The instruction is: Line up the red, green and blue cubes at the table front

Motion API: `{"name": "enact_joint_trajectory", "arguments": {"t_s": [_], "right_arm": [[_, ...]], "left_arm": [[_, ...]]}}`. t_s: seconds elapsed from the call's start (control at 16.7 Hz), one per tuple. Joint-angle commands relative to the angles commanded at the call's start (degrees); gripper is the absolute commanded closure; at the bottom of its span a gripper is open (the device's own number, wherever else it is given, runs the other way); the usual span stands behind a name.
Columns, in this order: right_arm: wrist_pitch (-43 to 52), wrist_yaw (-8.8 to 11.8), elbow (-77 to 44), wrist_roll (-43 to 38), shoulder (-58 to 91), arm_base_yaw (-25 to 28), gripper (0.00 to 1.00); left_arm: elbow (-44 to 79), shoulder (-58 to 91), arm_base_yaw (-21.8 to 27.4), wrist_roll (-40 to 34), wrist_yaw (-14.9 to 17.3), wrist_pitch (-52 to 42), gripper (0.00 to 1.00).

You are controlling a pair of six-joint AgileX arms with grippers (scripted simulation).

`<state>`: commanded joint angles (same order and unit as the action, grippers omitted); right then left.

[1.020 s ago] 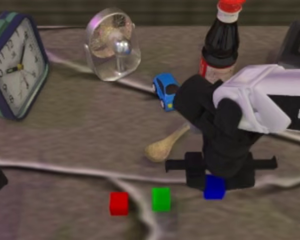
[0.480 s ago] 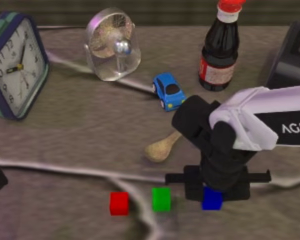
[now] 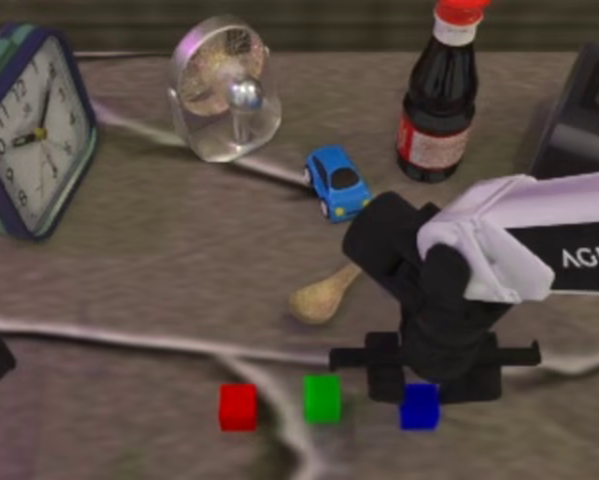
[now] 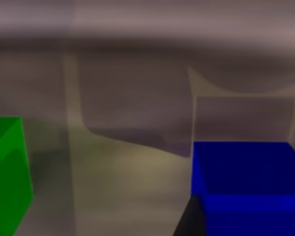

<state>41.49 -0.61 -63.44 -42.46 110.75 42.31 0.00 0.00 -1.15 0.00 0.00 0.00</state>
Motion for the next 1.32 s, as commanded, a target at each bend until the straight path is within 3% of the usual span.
{"name": "enact_joint_trajectory", "arguments": {"t_s": [0.3,0.36,0.96,1.32], "right_arm": [[0.0,0.0,0.0,0.0,0.0,0.0,0.02],[0.0,0.0,0.0,0.0,0.0,0.0,0.0],[1.0,0.0,-0.7,0.0,-0.4,0.1,0.0],[13.0,0.1,-6.8,0.0,-5.6,0.5,0.0]], "left_arm": [[0.0,0.0,0.0,0.0,0.0,0.0,0.0],[0.0,0.0,0.0,0.0,0.0,0.0,0.0],[0.0,0.0,0.0,0.0,0.0,0.0,0.0],[0.0,0.0,0.0,0.0,0.0,0.0,0.0]]}}
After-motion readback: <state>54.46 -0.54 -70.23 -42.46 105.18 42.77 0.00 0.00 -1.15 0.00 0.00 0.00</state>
